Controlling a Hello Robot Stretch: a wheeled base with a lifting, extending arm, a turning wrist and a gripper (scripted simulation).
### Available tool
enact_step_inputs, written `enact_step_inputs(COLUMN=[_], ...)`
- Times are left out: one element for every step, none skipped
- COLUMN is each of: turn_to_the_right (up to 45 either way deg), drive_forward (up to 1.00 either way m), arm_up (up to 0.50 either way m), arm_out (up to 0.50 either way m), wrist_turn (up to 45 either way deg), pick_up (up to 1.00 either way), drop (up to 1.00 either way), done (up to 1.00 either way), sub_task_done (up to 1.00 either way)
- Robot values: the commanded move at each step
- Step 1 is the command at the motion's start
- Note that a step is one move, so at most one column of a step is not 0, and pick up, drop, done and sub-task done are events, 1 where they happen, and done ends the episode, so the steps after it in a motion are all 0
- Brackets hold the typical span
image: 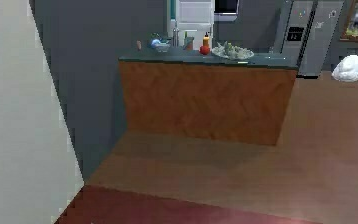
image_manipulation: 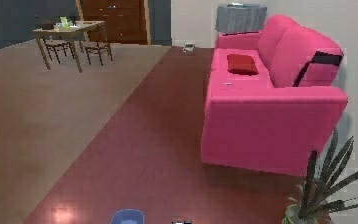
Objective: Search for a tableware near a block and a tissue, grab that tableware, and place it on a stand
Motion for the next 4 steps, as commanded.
enact_step_inputs(turn_to_the_right=[45.0,18.0,-45.0,-45.0], drive_forward=[0.00,0.00,0.00,0.00], arm_up=[0.00,0.00,0.00,0.00], arm_out=[0.00,0.00,0.00,0.00], wrist_turn=[0.0,0.0,0.0,0.0], pick_up=[0.00,0.00,0.00,0.00], drop=[0.00,0.00,0.00,0.00], done=[0.00,0.00,0.00,0.00], sub_task_done=[0.00,0.00,0.00,0.00])
